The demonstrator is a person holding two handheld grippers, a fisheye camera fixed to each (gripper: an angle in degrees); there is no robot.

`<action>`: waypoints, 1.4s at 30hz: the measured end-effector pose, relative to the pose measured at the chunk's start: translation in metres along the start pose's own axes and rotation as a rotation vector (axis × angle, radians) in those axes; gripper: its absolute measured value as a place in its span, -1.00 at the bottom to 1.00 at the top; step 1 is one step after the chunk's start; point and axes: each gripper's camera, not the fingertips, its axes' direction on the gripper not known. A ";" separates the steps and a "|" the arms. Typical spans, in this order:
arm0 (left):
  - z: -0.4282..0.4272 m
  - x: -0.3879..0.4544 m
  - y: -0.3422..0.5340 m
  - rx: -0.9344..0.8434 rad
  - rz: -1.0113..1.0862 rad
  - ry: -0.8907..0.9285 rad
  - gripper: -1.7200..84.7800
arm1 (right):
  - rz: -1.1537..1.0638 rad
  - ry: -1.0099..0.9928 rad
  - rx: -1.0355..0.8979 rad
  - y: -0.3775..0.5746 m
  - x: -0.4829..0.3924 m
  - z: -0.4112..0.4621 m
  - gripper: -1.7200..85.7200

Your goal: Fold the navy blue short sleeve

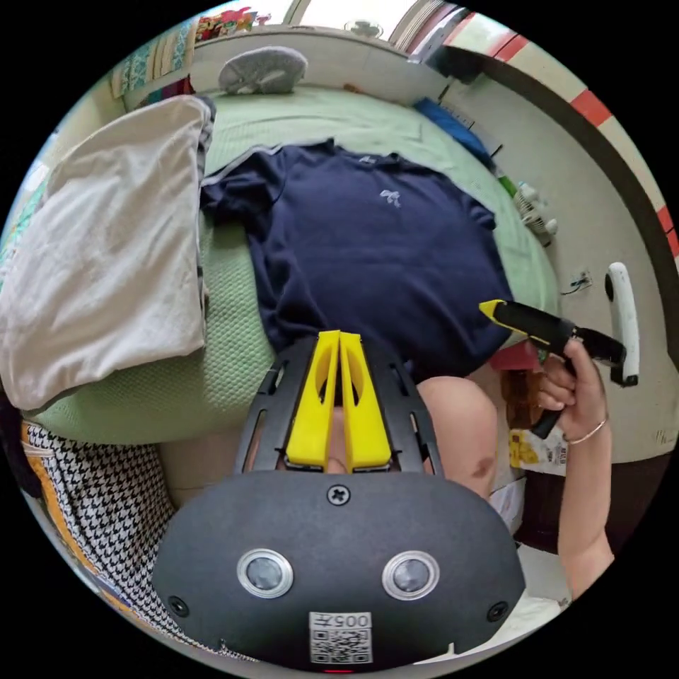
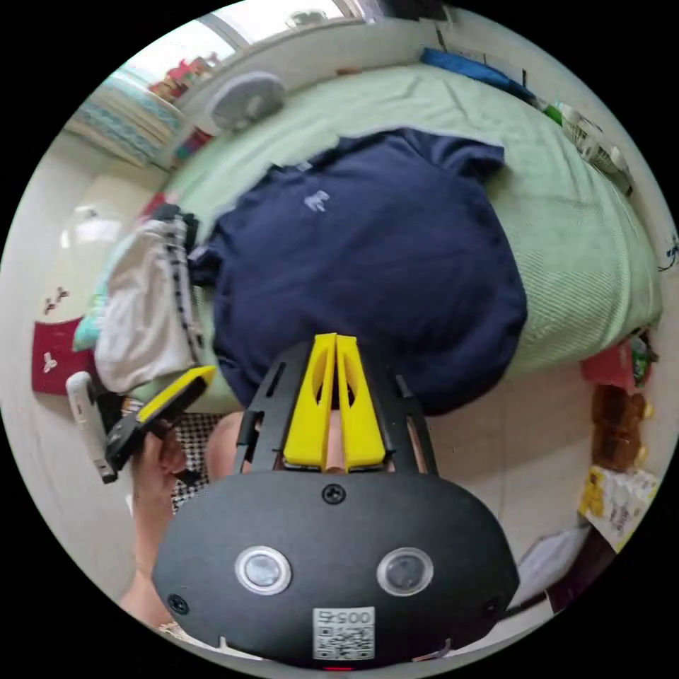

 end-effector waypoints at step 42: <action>0.010 0.046 0.075 -0.015 -0.081 -0.138 -0.97 | -0.139 0.130 0.003 0.098 -0.034 0.087 -0.99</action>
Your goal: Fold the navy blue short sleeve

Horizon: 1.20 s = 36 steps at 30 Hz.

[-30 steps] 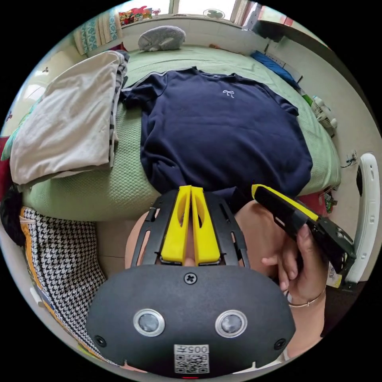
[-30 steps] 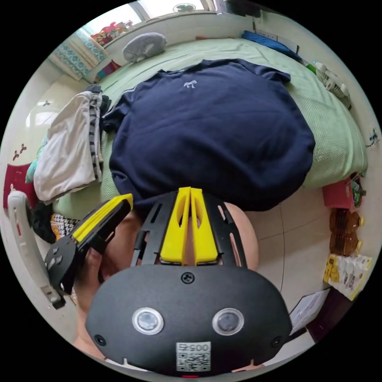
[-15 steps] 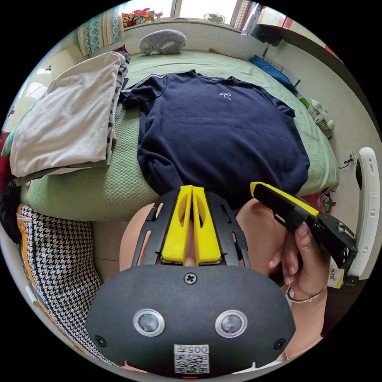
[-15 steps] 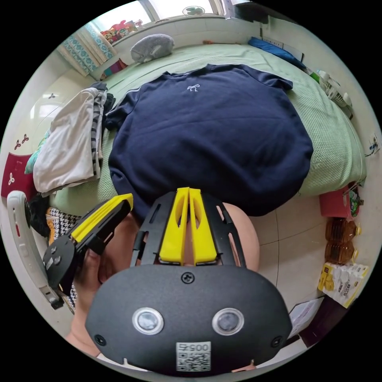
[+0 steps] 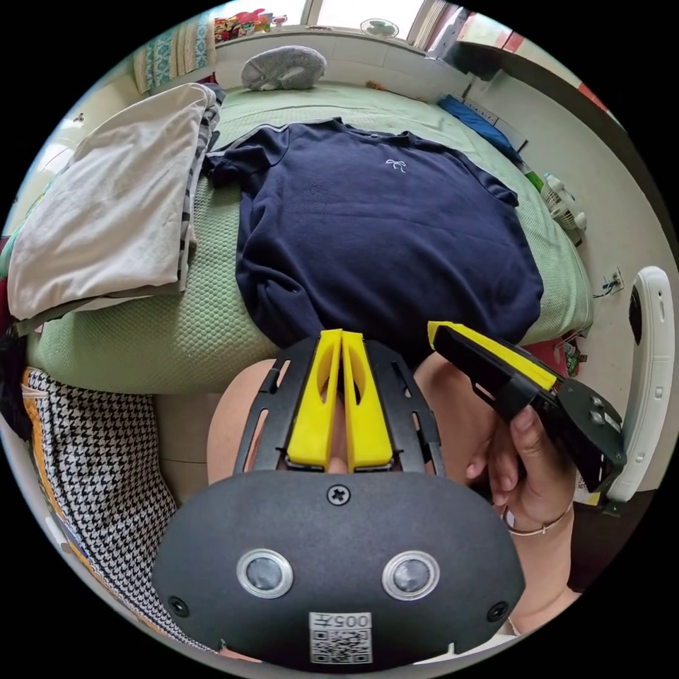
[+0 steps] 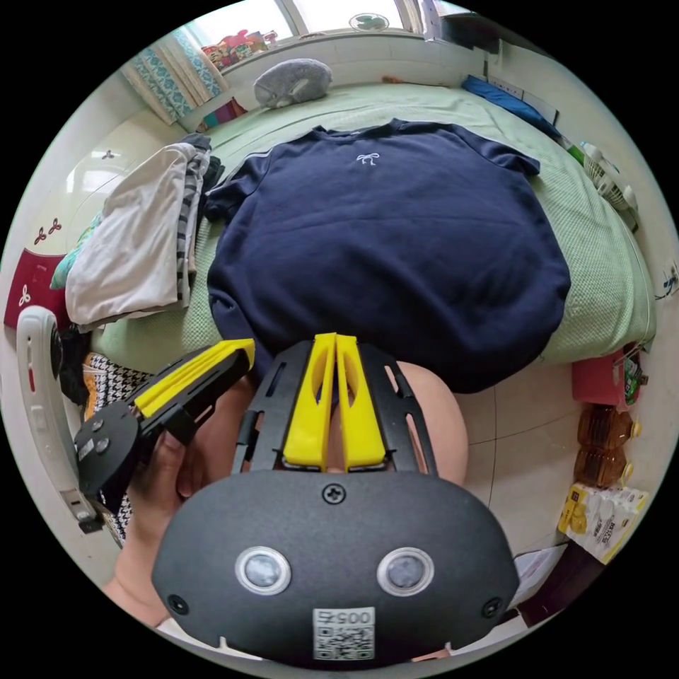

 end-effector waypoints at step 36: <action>0.023 0.023 -0.026 -0.062 0.029 0.002 -0.97 | -0.022 -0.006 -0.016 0.000 -0.008 0.014 -0.99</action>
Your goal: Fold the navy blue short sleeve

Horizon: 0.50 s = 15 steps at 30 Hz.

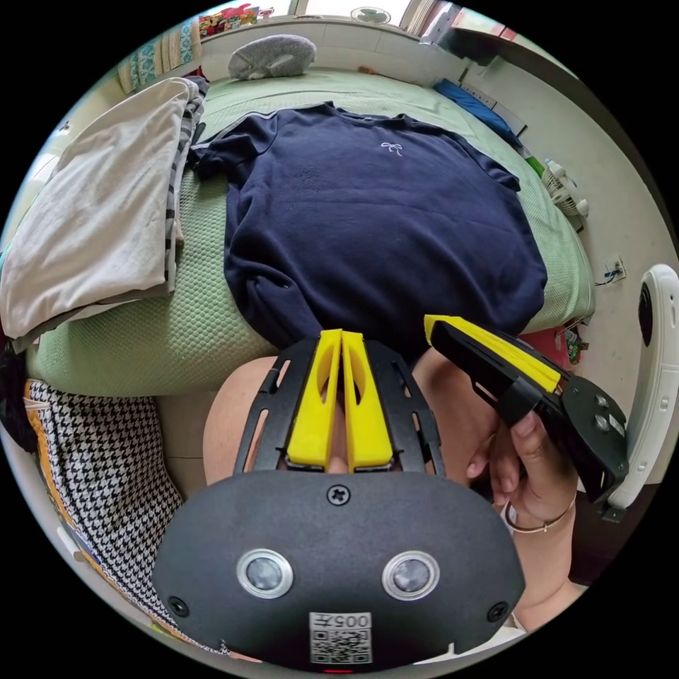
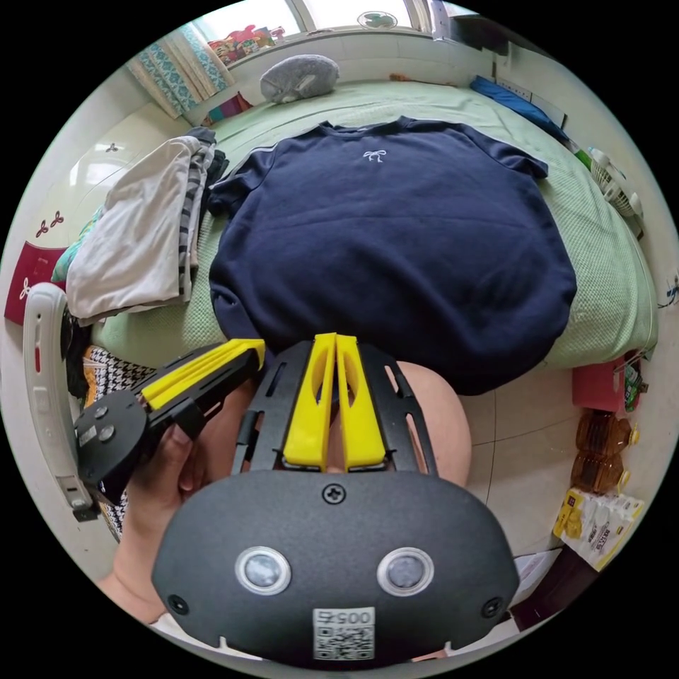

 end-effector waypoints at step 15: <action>0.009 0.004 -0.011 -0.006 0.005 -0.006 -0.97 | -0.006 -0.006 -0.004 -0.002 -0.002 0.001 -0.99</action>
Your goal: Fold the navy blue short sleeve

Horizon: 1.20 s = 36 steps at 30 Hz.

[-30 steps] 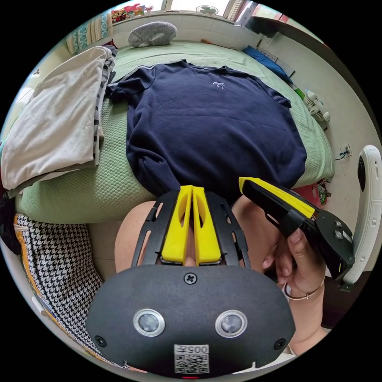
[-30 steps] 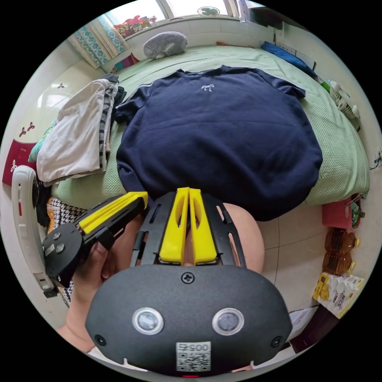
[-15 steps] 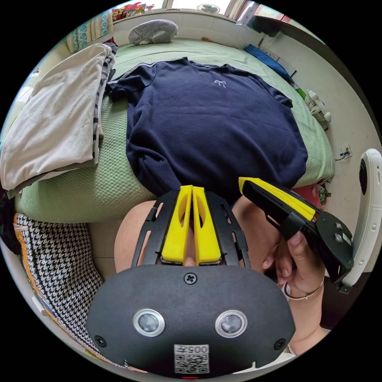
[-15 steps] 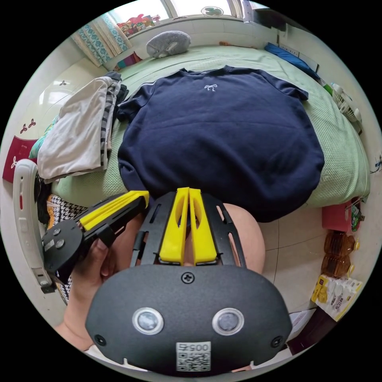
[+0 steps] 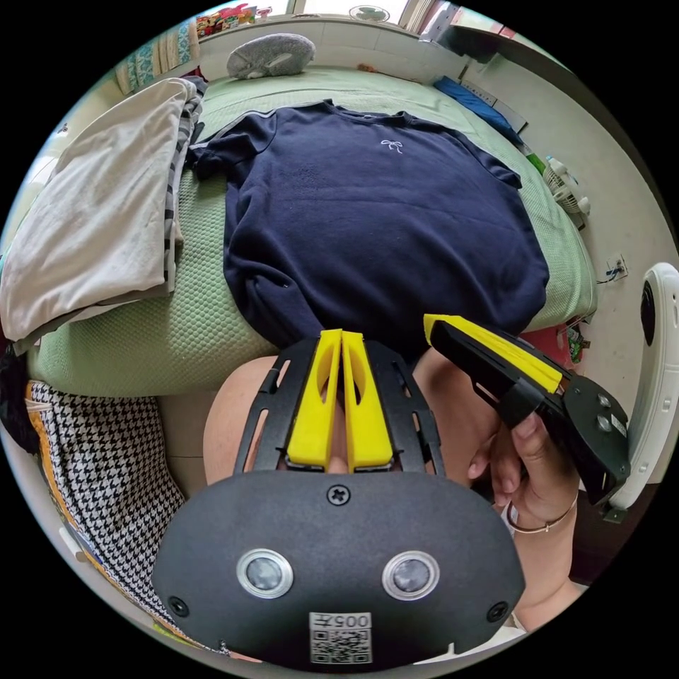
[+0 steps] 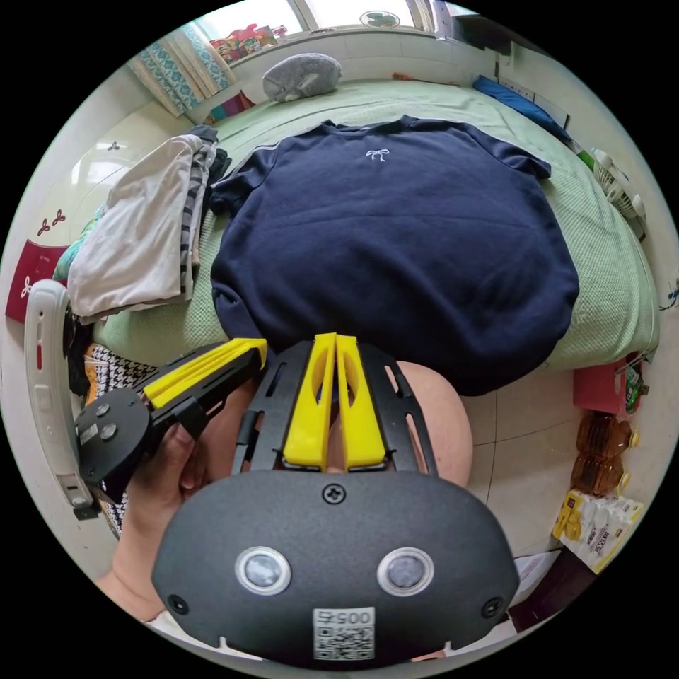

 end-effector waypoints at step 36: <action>0.009 -0.030 -0.004 0.003 -0.002 -0.008 -0.97 | -0.042 0.021 -0.013 -0.007 -0.021 -0.003 -0.99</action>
